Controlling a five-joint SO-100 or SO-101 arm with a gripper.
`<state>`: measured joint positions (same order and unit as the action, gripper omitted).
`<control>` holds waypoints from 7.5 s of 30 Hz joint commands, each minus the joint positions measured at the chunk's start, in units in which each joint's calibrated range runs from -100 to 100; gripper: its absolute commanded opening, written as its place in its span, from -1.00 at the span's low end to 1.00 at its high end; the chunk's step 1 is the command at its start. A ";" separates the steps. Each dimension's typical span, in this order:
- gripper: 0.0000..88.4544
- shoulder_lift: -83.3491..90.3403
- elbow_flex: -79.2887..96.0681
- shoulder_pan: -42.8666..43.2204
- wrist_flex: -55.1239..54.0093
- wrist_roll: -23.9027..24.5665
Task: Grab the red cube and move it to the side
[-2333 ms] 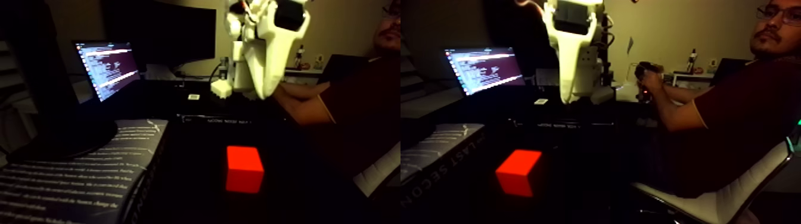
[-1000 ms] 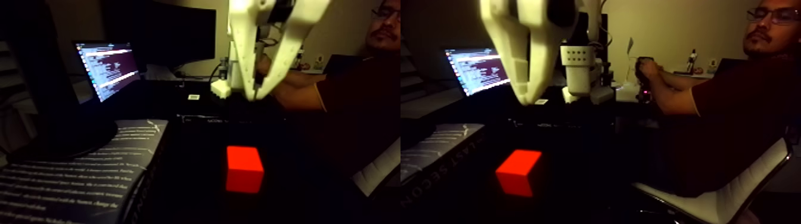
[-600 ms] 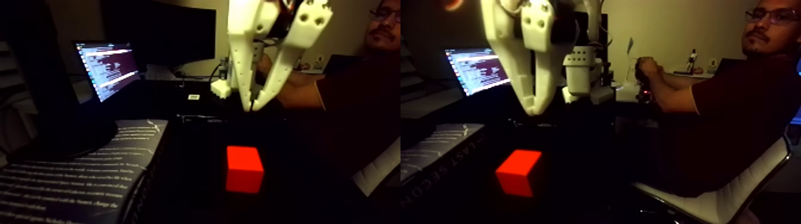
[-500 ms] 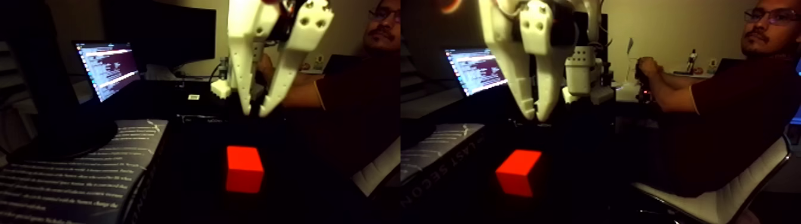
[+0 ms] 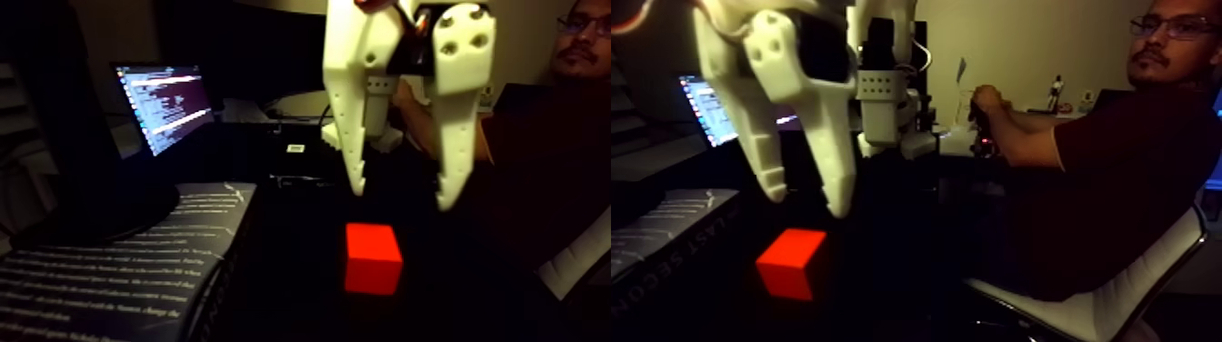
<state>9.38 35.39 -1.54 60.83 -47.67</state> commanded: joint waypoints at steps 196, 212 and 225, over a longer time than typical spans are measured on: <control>-0.75 -0.56 -27.09 -21.85 20.84 -3.02; -0.74 -16.27 -23.37 -22.69 5.13 1.24; -0.64 -19.21 -25.73 -26.10 0.15 1.73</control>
<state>-10.39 12.25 -27.41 61.00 -46.30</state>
